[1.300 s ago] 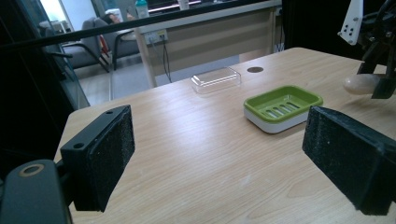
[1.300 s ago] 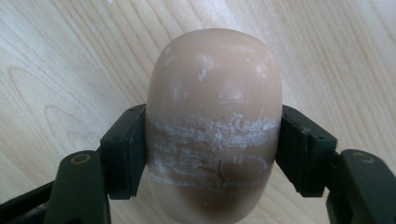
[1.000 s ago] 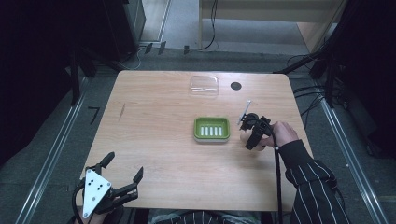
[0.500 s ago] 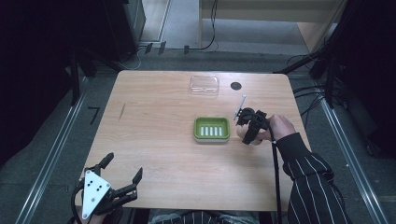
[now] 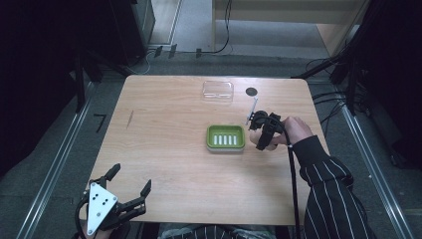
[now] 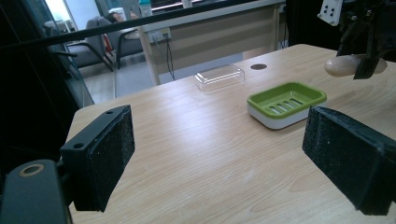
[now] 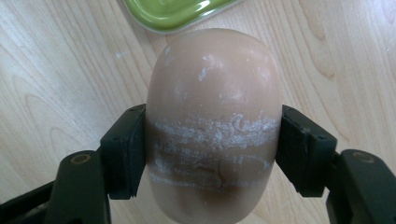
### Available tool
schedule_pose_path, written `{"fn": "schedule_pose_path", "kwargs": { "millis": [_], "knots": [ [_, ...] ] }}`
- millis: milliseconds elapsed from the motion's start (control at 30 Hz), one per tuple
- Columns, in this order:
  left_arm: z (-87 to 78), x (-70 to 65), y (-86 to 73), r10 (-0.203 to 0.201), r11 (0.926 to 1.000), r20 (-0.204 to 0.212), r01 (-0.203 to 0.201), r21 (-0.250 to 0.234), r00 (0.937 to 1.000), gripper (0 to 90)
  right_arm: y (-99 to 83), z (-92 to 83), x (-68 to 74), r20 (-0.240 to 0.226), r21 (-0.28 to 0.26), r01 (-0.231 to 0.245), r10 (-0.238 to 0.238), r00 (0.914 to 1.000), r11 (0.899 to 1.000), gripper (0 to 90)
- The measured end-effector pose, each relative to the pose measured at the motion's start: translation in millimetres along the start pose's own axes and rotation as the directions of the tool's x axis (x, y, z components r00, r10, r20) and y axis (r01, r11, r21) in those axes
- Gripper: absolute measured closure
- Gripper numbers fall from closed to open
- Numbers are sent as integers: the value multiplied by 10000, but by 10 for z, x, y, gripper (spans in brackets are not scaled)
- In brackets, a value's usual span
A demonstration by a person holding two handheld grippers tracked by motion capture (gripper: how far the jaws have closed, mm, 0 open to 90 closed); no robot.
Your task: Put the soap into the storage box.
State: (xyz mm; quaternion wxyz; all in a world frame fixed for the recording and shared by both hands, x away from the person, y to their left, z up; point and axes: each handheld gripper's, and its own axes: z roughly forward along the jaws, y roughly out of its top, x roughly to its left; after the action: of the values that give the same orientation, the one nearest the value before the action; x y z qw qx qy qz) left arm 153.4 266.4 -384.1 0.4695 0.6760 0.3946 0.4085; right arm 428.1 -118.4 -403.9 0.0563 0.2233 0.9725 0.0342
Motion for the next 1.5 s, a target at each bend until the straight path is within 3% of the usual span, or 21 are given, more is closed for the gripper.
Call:
{"fn": "schedule_pose_path", "kwargs": {
  "millis": [400,1133,1500],
  "knots": [
    [-40,14,-13,-10,10000,-107,11,30,9999,96,151,-56,-43,22,-131,384,-384,9993,9992,337],
    [-85,19,-23,-38,10000,-254,39,53,9997,96,468,-124,16,-69,-504,1074,-1079,9941,9929,337],
    [-89,26,-29,-82,10000,-298,83,32,9995,96,688,-61,121,-128,-376,1956,-1962,9805,9800,337]
  ]
}}
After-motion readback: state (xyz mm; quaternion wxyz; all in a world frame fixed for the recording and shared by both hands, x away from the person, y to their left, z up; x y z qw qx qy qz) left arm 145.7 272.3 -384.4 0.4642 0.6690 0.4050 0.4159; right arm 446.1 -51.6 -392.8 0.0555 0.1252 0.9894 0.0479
